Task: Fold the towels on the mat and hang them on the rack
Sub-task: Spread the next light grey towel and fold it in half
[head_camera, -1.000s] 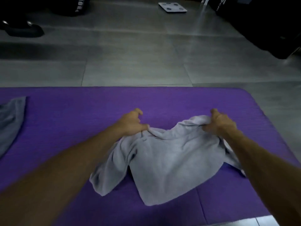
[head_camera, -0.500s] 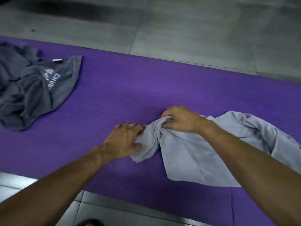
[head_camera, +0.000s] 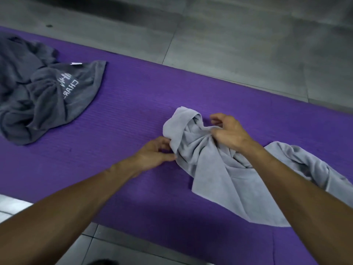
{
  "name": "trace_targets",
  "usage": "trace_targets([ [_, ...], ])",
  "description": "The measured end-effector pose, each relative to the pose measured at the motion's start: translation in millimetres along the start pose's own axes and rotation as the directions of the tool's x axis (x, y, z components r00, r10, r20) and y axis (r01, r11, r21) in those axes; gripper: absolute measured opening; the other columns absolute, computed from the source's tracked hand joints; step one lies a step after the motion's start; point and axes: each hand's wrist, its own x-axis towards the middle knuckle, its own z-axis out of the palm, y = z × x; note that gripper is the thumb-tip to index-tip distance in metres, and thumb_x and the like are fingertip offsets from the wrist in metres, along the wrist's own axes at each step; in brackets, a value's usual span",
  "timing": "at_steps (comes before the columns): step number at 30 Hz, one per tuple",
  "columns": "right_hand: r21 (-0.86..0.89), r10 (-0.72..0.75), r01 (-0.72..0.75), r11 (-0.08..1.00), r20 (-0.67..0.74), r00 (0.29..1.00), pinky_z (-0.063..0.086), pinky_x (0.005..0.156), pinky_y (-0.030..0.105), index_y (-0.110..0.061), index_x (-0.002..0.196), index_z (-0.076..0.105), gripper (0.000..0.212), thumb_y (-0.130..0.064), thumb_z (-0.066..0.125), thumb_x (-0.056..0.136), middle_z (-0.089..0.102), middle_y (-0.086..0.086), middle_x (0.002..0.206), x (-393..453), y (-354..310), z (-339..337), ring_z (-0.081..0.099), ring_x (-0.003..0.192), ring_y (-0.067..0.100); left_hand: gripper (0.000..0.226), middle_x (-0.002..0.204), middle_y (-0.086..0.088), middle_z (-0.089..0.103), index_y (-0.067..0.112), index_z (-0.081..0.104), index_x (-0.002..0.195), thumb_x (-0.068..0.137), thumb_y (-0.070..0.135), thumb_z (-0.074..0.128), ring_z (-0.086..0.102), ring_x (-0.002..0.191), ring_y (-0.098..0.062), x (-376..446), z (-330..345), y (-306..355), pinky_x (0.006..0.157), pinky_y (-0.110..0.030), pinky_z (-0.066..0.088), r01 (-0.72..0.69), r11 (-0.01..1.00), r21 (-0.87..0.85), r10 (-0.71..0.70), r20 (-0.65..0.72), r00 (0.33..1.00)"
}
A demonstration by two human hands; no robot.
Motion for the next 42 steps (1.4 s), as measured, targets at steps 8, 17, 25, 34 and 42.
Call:
trace_targets([
  [8, -0.174, -0.022, 0.039, 0.984, 0.096, 0.995, 0.049, 0.082, 0.038, -0.013, 0.099, 0.058, 0.020, -0.026, 0.066, 0.085, 0.066, 0.007, 0.096, 29, -23, 36, 0.061, 0.096, 0.029, 0.013, 0.074, 0.000, 0.059, 0.016, 0.051, 0.089, 0.088, 0.006, 0.059, 0.055, 0.069, -0.015, 24, 27, 8, 0.063, -0.026, 0.047, -0.199, 0.980, 0.019, 0.194, -0.328, 0.925],
  [17, -0.196, -0.257, 0.211, 0.958, -0.253, 0.933, 0.044, 0.083, 0.038, -0.014, 0.111, 0.056, 0.025, -0.011, 0.054, 0.086, 0.063, 0.009, 0.106, 55, -66, 26, 0.058, 0.101, 0.032, 0.049, 0.088, 0.003, 0.063, 0.019, 0.065, 0.111, 0.069, 0.044, 0.067, 0.060, 0.080, -0.018, -52, -90, -35, 0.075, -0.028, 0.046, -0.115, 0.809, 0.576, 0.449, -0.479, 0.754],
  [25, -0.568, -0.283, 0.288, 0.771, 0.098, 0.954, 0.037, 0.102, 0.047, -0.011, 0.140, 0.040, 0.052, -0.029, 0.052, 0.093, 0.042, 0.014, 0.136, 73, -90, 44, 0.043, 0.127, 0.034, 0.031, 0.096, -0.002, 0.062, 0.022, 0.064, 0.113, 0.084, 0.021, 0.052, 0.057, 0.092, -0.027, -43, -91, -86, 0.081, -0.047, 0.051, 0.048, 0.949, 0.312, 0.186, -0.677, 0.712],
  [34, -0.505, -0.149, 0.175, 0.845, 0.091, 0.985, 0.043, 0.097, 0.042, -0.008, 0.123, 0.053, 0.037, -0.024, 0.057, 0.091, 0.050, 0.017, 0.130, 127, -101, 74, 0.052, 0.116, 0.038, 0.042, 0.117, 0.002, 0.063, 0.021, 0.065, 0.086, 0.086, 0.056, 0.042, 0.046, 0.128, -0.019, -20, -29, -62, 0.102, -0.042, 0.034, -0.113, 0.772, 0.625, 0.403, -0.346, 0.847],
  [42, -0.109, -0.108, 0.095, 0.990, -0.121, 0.987, 0.052, 0.090, 0.041, -0.018, 0.094, 0.061, 0.015, -0.016, 0.048, 0.087, 0.069, 0.014, 0.101, 140, -109, 71, 0.065, 0.098, 0.034, 0.029, 0.051, 0.015, 0.049, 0.020, 0.050, 0.074, 0.093, 0.042, 0.055, 0.048, 0.048, 0.000, -39, -46, -15, 0.052, -0.020, 0.038, -0.118, 0.984, -0.131, 0.006, -0.642, 0.767],
])
